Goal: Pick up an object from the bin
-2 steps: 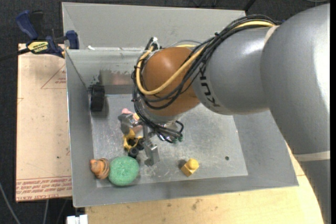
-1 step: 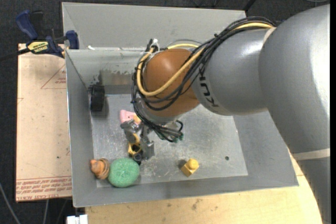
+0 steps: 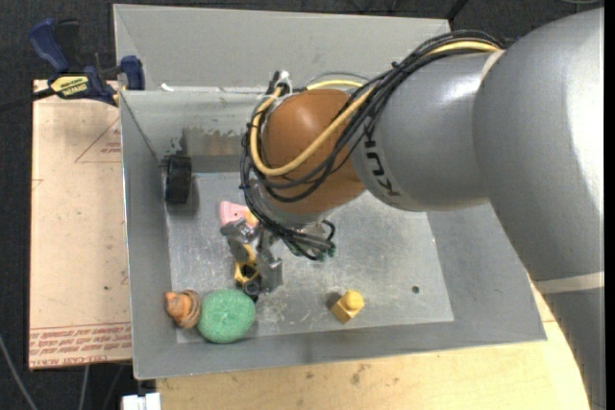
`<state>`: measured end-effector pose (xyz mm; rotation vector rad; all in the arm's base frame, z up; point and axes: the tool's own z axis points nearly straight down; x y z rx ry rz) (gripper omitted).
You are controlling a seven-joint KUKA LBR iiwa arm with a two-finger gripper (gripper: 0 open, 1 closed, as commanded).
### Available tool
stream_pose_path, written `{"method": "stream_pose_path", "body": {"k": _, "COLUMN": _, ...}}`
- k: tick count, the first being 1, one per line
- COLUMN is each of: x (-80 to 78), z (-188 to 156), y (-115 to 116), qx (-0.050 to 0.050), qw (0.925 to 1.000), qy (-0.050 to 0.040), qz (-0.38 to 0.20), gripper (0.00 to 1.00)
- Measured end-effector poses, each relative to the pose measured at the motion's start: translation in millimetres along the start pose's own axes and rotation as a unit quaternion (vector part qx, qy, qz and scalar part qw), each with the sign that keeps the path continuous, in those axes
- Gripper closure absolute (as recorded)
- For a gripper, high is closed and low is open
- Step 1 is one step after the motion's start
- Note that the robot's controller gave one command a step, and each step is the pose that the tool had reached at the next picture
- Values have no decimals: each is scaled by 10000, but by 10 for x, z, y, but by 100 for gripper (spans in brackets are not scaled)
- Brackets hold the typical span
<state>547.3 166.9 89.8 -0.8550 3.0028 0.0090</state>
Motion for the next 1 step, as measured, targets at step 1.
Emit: {"method": "stream_pose_path", "body": {"k": 1, "x": 69, "z": -1565, "y": 194, "qx": 3, "qw": 9999, "qy": 62, "qz": -127, "gripper": 100}}
